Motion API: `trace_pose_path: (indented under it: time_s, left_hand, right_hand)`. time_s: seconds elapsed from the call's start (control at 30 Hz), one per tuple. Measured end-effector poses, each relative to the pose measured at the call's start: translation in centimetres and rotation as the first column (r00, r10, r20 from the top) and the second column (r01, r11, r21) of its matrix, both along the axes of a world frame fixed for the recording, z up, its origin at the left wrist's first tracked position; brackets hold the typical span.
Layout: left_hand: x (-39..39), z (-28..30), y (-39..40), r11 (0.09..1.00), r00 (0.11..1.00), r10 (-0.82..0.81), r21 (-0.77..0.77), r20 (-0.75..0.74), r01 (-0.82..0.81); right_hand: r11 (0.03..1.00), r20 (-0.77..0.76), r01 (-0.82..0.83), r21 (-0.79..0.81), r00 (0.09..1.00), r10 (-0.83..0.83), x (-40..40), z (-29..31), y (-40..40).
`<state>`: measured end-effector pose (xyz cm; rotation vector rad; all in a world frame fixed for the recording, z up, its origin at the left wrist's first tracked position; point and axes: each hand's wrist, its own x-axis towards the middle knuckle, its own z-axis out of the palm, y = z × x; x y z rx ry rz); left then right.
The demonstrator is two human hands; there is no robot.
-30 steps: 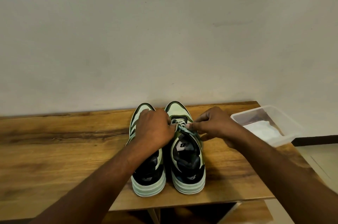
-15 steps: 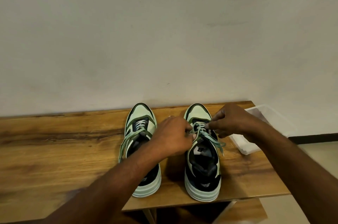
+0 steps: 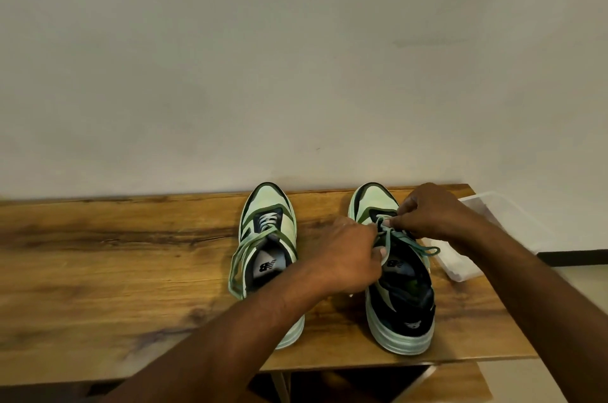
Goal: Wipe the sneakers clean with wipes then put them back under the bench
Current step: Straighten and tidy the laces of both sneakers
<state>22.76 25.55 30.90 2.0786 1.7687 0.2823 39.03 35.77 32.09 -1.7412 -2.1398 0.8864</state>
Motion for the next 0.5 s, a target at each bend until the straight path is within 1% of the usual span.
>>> trace_pose_path:
  time_s: [0.13, 0.2, 0.27, 0.33, 0.4, 0.47, 0.5]
  left_hand:
    - [-0.7, 0.9, -0.1, 1.0, 0.999, 0.017, 0.008, 0.046, -0.017]
    - [-1.7, 1.3, -0.2, 0.997, 0.989, 0.054, 0.046, 0.139, -0.061]
    - [-3.2, 1.4, -0.3, 0.979, 0.954, 0.121, 0.125, 0.275, -0.161]
    - [-5.1, 1.7, -0.4, 0.928, 0.895, 0.21, 0.209, 0.393, -0.31]
    - [-7.1, 2.0, -0.5, 0.854, 0.837, 0.279, 0.278, 0.47, -0.44]
    - [-9.4, 1.9, -0.8, 0.787, 0.77, 0.352, 0.277, 0.532, -0.551]
    - [-10.2, 1.7, -0.7, 0.762, 0.739, 0.393, 0.256, 0.547, -0.595]
  right_hand:
    - [0.999, 0.032, 0.031, 0.01, 0.999, -0.031, 0.0, 0.7, -0.1]
    - [0.997, -0.017, 0.059, 0.059, 0.998, -0.058, 0.0, 0.9, -0.4]
    - [0.983, -0.114, 0.092, 0.16, 0.991, -0.074, -0.6, 1.2, -0.8]
    - [0.962, -0.195, 0.079, 0.263, 0.98, -0.027, -1.7, 1.5, -1.3]
    - [0.945, -0.249, 0.034, 0.325, 0.967, 0.051, -3.0, 1.6, -2.0]
    - [0.936, -0.25, -0.027, 0.351, 0.961, 0.121, -4.6, 1.2, -3.1]
    - [0.935, -0.22, -0.078, 0.345, 0.962, 0.161, -5.2, 1.2, -3.6]
